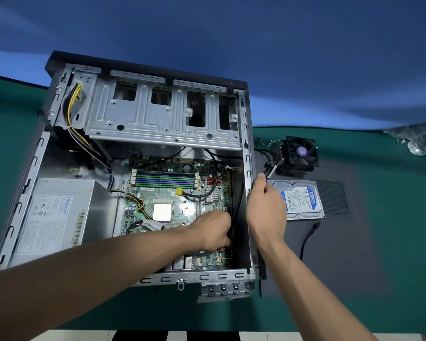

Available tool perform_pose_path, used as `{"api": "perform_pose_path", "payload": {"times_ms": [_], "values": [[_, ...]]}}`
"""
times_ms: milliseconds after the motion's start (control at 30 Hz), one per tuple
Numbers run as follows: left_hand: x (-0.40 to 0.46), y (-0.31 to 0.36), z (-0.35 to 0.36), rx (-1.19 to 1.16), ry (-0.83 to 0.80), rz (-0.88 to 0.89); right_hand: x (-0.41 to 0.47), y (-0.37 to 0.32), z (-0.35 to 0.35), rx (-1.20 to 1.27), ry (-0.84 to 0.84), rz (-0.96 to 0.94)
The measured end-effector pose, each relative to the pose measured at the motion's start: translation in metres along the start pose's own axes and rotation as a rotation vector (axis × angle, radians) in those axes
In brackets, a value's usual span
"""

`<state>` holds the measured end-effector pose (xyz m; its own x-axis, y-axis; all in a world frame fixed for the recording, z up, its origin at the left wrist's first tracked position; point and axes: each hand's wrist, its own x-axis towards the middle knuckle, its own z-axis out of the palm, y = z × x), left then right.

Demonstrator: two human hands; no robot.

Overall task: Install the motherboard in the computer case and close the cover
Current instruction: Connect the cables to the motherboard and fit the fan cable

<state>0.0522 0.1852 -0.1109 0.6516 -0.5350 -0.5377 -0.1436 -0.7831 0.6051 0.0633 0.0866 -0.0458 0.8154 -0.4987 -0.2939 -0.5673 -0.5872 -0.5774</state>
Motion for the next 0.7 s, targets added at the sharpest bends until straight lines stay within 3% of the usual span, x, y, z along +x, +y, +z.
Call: {"api": "perform_pose_path", "payload": {"times_ms": [700], "values": [[-0.0002,0.0010,0.0017,0.015,0.005,-0.001,-0.0008,0.0005,0.0002,0.001,0.005,-0.012]]}}
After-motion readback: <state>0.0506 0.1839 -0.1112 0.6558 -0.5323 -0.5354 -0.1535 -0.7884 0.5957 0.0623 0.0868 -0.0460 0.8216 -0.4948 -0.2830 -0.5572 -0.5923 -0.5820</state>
